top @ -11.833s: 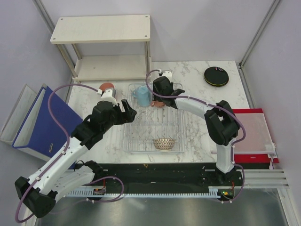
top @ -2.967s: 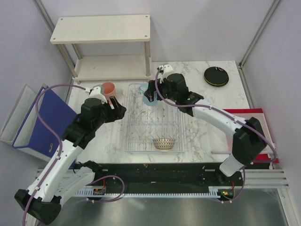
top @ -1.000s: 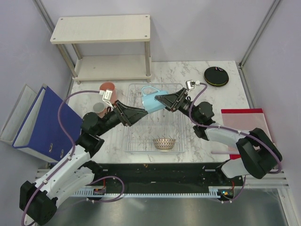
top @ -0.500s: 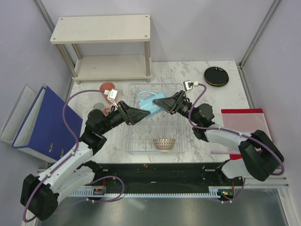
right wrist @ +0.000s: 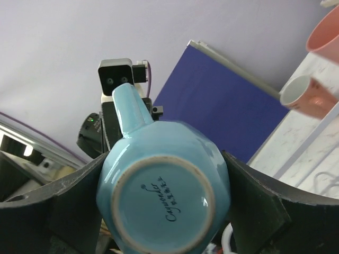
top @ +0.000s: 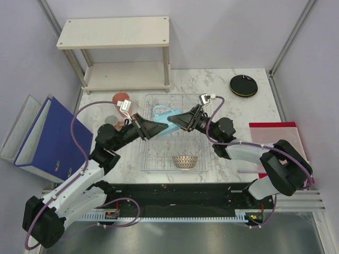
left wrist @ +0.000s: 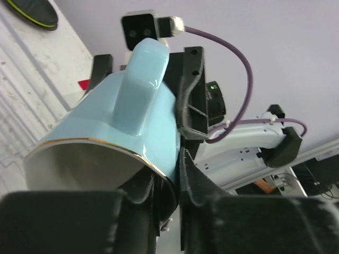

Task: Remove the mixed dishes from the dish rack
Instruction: Place the cup at the center of the board.

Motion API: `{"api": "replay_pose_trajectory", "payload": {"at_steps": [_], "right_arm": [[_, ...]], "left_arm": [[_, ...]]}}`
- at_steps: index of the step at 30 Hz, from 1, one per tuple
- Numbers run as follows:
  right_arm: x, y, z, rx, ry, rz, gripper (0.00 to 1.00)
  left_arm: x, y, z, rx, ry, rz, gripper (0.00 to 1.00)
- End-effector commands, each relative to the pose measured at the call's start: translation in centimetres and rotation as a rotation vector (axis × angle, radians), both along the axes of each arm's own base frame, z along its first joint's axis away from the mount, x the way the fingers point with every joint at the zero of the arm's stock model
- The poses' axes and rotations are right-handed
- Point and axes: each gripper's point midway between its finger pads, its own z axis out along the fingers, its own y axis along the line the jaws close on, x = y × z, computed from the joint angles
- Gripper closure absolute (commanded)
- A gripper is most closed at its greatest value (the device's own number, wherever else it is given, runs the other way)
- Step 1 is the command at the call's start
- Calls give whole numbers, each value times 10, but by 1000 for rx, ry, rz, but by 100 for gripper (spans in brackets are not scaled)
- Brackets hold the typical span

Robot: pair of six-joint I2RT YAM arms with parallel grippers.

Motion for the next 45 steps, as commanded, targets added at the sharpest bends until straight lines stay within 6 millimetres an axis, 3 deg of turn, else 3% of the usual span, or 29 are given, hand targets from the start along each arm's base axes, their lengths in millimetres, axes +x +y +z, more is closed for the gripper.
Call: {"api": "replay_pose_trajectory", "payload": {"at_steps": [1,6,7,8,9,11,13,14,15,19,23,25,32,35,40,45], "right_arm": [[-19,-5,38,119,-139,29,100],[-25,7,18,14,-147,60,96],[-26,9,10,-33,-121,61,83],[-25,9,7,-63,-122,55,45],[-23,8,2,-97,-119,34,30],[-16,0,-9,-244,-135,-47,2],[-3,-19,-7,-400,-179,-185,2],[2,-28,-3,-448,-186,-238,2],[10,-38,-1,-497,-186,-303,2],[36,-104,17,-765,-149,-624,2],[39,-145,17,-884,-112,-779,2],[35,-155,9,-910,-99,-799,2],[25,-154,-25,-938,-68,-745,2],[21,-157,-29,-942,-71,-741,2],[20,-166,-36,-968,-74,-767,2],[20,-165,-45,-992,-70,-754,2]], "left_arm": [[-6,0,22,-47,-73,-8,98],[1,0,21,-28,-61,21,98],[6,2,15,0,-31,43,98],[8,3,15,23,-43,60,98],[9,5,23,31,-56,74,98],[14,8,17,102,-49,106,98],[18,13,36,132,-80,143,98],[20,15,25,209,-61,153,98],[21,19,43,215,-90,176,98],[33,47,48,377,-77,324,98],[38,85,49,541,-69,481,98],[40,106,34,631,-13,561,98],[27,115,25,656,-14,559,98],[28,133,14,763,52,614,98],[30,171,-25,1066,200,696,98],[38,175,-61,1211,273,678,98]]}}
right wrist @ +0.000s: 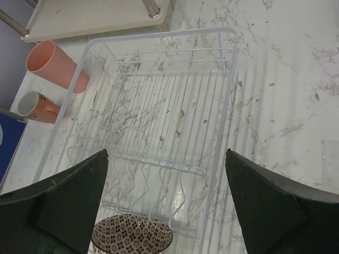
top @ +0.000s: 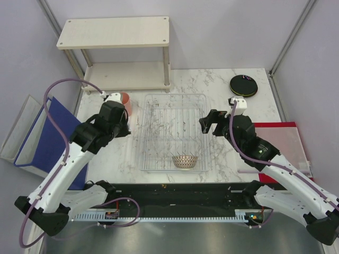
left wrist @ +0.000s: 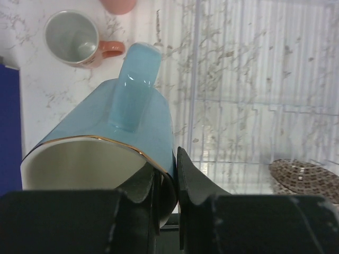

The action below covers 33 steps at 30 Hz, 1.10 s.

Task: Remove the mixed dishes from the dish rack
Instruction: Place the cup at the center of the board.

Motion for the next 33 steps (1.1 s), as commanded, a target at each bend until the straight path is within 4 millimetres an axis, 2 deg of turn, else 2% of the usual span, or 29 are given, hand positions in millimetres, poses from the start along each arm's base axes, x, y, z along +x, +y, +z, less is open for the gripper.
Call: {"api": "replay_pose_trajectory", "payload": {"at_steps": [1,6,11,16,23,31,32,33], "right_arm": [[1,-4,-5,-31,-6,-10,2],[-2,-7,-9,-43,-8,-8,2],[-4,-8,-14,-47,-4,-5,2],[-5,-8,-16,-43,1,0,2],[-5,-8,-20,-53,6,1,2],[-2,-5,-23,-63,15,6,2],[-2,-4,-23,-61,15,5,2],[-2,-4,-24,-62,16,7,2]], "left_arm": [[12,16,-9,139,10,36,98],[24,2,-59,159,107,7,98],[42,-15,-91,130,173,-14,98],[54,-17,-123,118,261,-13,98],[65,-5,-153,116,342,6,98],[62,1,-168,94,396,2,98],[62,0,-167,94,396,-1,96],[60,0,-166,89,398,-1,89]]}}
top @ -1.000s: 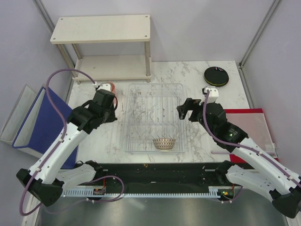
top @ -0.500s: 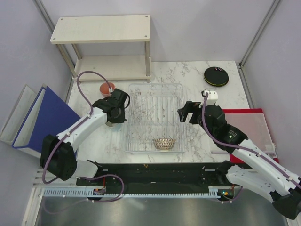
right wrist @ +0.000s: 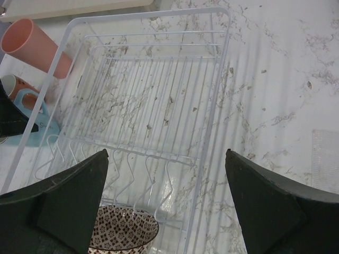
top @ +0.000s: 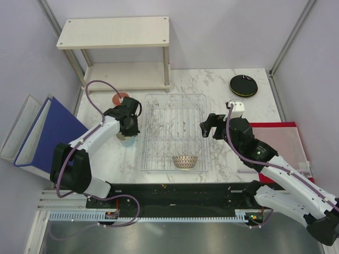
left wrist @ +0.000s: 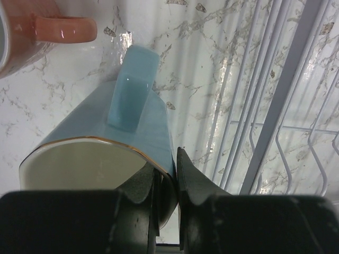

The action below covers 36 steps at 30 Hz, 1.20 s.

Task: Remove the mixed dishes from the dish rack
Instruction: Place the cup at the center of the board, then pick up the bowl from the dish rack.

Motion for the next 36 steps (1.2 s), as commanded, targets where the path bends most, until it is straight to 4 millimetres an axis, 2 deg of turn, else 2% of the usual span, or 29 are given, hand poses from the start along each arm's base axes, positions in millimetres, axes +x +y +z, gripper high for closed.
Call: {"api": "replay_pose_trajectory", "payload": {"at_steps": [1,2,3,5,6,9,15,21,24,25,28,32,35,36], "right_arm": [[2,0,0,-7,-13,-1,2],[2,1,-1,-5,-11,-1,2],[3,1,-1,-6,-11,-2,2],[2,2,-2,-7,-9,3,2],[3,2,-1,-4,-10,2,2],[4,3,-1,-2,-12,4,2],[4,6,0,5,-10,8,2],[6,7,1,3,-9,10,2],[8,6,-1,-1,-2,-4,2],[9,6,-3,3,5,-13,2],[11,1,-10,2,20,-57,2],[5,7,-12,14,-1,1,2],[0,7,-9,5,-6,31,2],[-1,7,-5,3,-12,38,2]], "left_arm": [[4,-2,0,-13,-18,-37,85],[2,-2,2,-16,-18,-37,80],[2,-2,8,-24,-35,-34,69],[-1,-2,12,-33,-43,-30,61],[-2,-1,16,-37,-52,-26,52],[-4,0,30,-48,-80,-21,43],[-6,5,67,-57,-164,3,31],[-6,6,126,-87,-298,11,30],[-8,-1,166,-133,-391,0,30],[-10,-5,172,-145,-405,-10,30],[-21,-28,197,-238,-461,-83,30],[-44,-82,224,-444,-521,-334,34],[-79,-128,230,-621,-488,-619,35],[-87,-135,220,-630,-464,-696,36]]}}
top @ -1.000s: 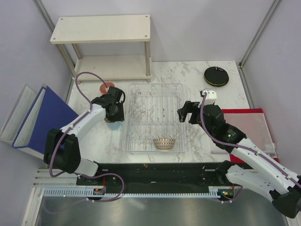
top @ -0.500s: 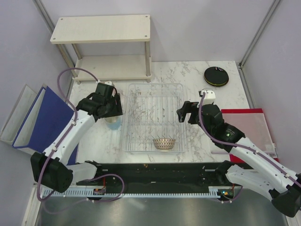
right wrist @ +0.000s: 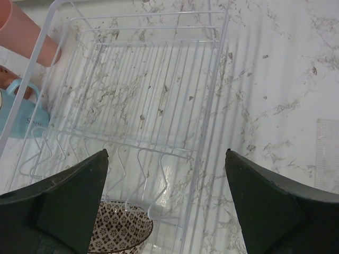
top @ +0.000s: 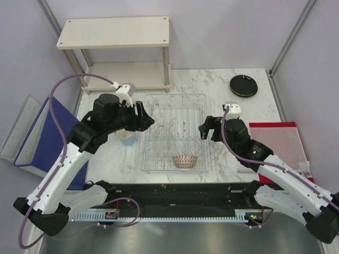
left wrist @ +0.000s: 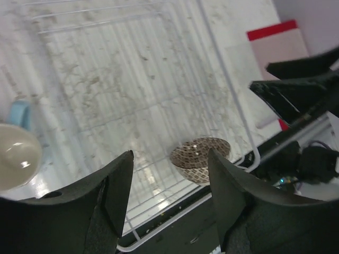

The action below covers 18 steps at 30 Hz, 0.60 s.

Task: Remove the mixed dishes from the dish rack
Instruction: Pick up the bowl from the dish rack.

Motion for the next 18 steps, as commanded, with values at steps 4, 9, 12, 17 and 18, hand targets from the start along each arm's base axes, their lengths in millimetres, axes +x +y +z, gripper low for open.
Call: {"api": "replay_pose_trajectory", "payload": {"at_steps": [4,9,12,17,18], "right_arm": [[-6,0,33,37,-88,43,2],[-3,-11,52,46,-140,-10,2],[-4,-11,57,50,-149,-5,2],[-7,-12,53,52,-144,0,2],[-7,-12,53,53,-146,-2,2]], "left_arm": [[-75,-91,-15,-119,-3,-698,35],[-98,-121,-56,-5,-39,-904,35],[-102,-131,-68,2,-127,-991,34],[-98,-140,-85,21,-230,-1076,34],[-94,-143,-92,34,-229,-1079,33]]}}
